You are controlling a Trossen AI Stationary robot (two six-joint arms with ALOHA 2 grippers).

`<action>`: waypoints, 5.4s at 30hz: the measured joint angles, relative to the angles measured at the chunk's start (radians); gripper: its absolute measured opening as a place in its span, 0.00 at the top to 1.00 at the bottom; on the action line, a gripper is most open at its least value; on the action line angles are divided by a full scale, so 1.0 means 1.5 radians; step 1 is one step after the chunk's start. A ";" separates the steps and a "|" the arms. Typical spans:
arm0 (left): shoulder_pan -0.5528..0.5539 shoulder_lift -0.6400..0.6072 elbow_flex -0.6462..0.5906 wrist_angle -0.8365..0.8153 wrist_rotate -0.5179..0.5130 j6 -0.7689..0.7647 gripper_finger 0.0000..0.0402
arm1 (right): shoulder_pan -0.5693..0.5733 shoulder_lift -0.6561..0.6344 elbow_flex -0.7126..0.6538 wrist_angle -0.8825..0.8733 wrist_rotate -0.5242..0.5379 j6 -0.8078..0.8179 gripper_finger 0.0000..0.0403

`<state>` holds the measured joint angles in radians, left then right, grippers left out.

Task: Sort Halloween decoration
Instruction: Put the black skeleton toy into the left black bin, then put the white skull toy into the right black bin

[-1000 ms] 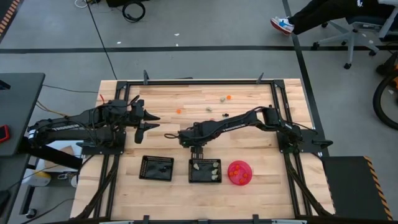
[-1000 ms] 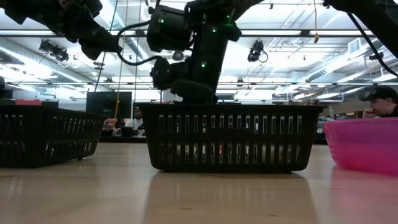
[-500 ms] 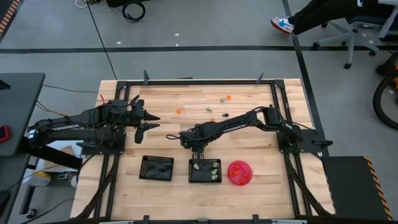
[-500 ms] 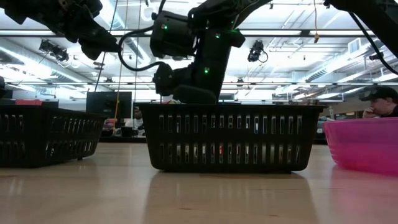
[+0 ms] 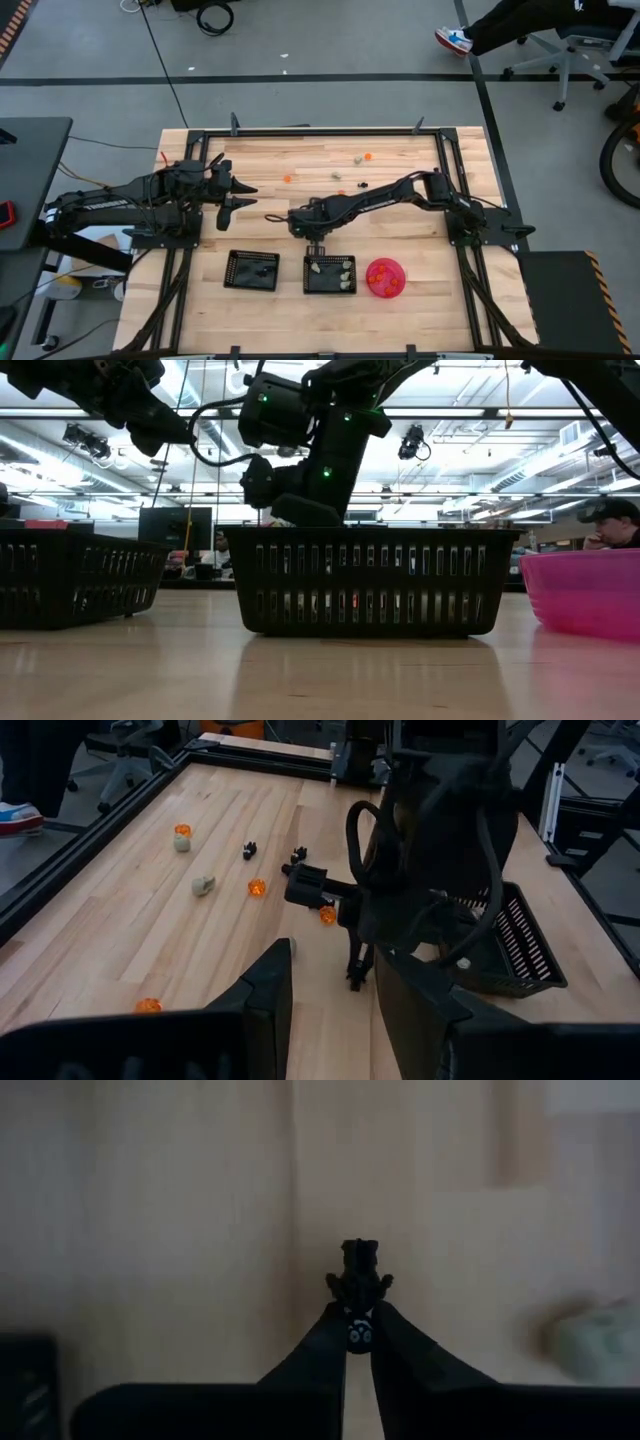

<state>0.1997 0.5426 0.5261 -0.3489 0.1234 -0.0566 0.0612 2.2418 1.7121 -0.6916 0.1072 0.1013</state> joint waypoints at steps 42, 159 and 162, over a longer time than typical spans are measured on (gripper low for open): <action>0.000 0.000 0.000 0.000 -0.001 0.000 0.71 | 0.068 0.066 0.060 0.375 -0.124 -0.084 0.76; 0.000 0.000 0.000 -0.003 -0.004 0.000 0.71 | 0.057 -0.128 -0.108 0.065 -0.273 -0.051 0.75; 0.000 0.000 0.000 -0.003 -0.004 0.000 0.71 | 0.072 -0.128 -0.108 0.064 -0.271 -0.049 0.75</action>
<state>0.1997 0.5427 0.5262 -0.3526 0.1169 -0.0566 0.1691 2.0502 1.5505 -0.5959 -0.2998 0.0284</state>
